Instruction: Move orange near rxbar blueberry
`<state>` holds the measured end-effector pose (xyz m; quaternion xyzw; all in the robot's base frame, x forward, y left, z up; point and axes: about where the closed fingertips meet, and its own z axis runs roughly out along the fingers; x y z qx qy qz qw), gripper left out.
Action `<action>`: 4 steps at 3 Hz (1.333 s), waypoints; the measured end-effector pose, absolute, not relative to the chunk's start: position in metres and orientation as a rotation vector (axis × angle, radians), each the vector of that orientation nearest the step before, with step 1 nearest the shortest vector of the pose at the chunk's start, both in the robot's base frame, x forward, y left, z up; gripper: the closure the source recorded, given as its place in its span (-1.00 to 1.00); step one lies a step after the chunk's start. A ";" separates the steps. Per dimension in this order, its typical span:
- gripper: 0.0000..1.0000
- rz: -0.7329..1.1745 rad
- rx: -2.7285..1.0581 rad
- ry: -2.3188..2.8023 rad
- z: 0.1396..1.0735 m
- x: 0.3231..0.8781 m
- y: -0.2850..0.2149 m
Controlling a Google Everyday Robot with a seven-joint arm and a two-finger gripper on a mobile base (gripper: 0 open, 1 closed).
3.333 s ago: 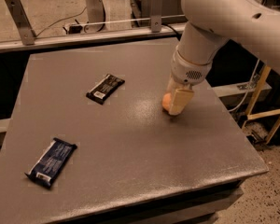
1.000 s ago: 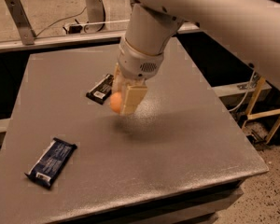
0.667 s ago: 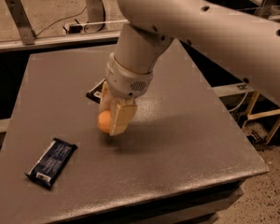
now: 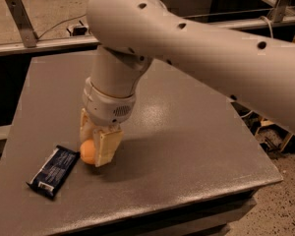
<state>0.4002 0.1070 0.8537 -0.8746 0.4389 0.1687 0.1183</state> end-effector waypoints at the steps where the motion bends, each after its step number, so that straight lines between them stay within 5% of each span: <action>1: 0.26 0.508 -2.587 1.235 0.849 0.387 0.117; 4: -1.00 0.498 -2.592 1.226 0.850 0.383 0.119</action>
Offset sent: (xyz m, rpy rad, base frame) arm -0.0128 0.0095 -0.0048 0.0014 0.0041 0.0382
